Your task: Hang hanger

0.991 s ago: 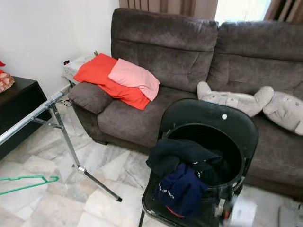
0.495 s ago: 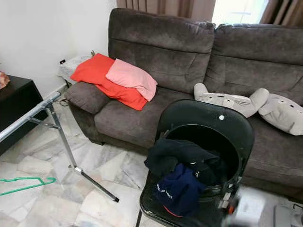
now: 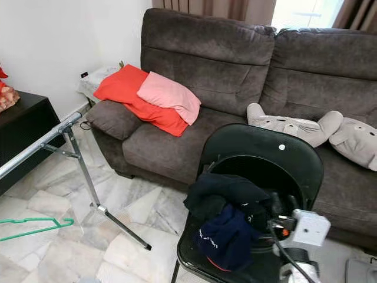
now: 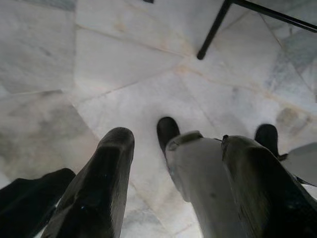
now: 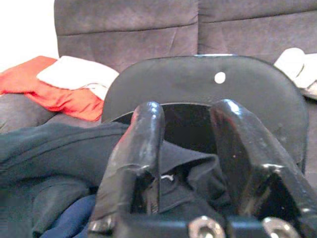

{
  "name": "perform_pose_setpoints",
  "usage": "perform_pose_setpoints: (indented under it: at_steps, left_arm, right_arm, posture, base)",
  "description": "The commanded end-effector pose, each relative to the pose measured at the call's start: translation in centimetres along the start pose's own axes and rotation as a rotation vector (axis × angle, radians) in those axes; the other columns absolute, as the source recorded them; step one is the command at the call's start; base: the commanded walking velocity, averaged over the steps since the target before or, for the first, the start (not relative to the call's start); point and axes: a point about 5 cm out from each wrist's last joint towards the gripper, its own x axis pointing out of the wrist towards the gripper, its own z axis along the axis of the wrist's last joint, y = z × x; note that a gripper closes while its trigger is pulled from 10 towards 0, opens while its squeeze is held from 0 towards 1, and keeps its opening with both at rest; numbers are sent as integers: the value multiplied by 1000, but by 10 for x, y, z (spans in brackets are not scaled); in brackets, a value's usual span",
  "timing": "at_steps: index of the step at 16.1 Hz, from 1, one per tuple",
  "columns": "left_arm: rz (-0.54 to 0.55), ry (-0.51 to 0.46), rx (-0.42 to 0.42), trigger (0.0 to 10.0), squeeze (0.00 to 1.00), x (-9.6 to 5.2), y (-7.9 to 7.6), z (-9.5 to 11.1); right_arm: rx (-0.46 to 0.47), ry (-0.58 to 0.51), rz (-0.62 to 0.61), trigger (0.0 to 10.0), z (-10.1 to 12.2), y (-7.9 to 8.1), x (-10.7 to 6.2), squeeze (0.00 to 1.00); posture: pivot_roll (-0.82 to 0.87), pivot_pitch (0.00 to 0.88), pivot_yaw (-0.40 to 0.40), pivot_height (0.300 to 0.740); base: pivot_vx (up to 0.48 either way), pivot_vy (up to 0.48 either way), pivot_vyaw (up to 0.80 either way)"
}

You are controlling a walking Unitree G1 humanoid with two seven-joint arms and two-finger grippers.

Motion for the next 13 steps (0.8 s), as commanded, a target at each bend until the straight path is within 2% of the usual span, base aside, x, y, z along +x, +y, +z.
perform_pose_setpoints:
  at_steps: [1,4,9,11,13]
  left_arm:
    - [-7,27,-4,10000,0,-1,-7,-12]
    - [-19,33,-3,10000,0,-1,-23,-19]
    - [10,0,-43,10000,0,1,-23,-12]
    - [25,-21,-75,10000,0,2,-19,-6]
    - [21,-30,-66,10000,0,2,-18,-4]
  right_arm:
    - [3,-9,-4,10000,5,2,3,1000]
    - [8,-16,-8,10000,8,1,8,1000]
    - [8,-16,-16,10000,9,2,11,1000]
    - [1,-12,-21,10000,9,2,13,0]
    - [-3,-13,-25,10000,10,2,13,0]
  posture:
    - [-49,30,0,740]
    - [-48,44,1,740]
    - [-42,54,0,740]
    - [-44,58,0,740]
    - [-42,58,-2,740]
  base:
    - [0,0,0]
    - [0,0,0]
    - [0,0,0]
    - [0,0,0]
    - [0,0,0]
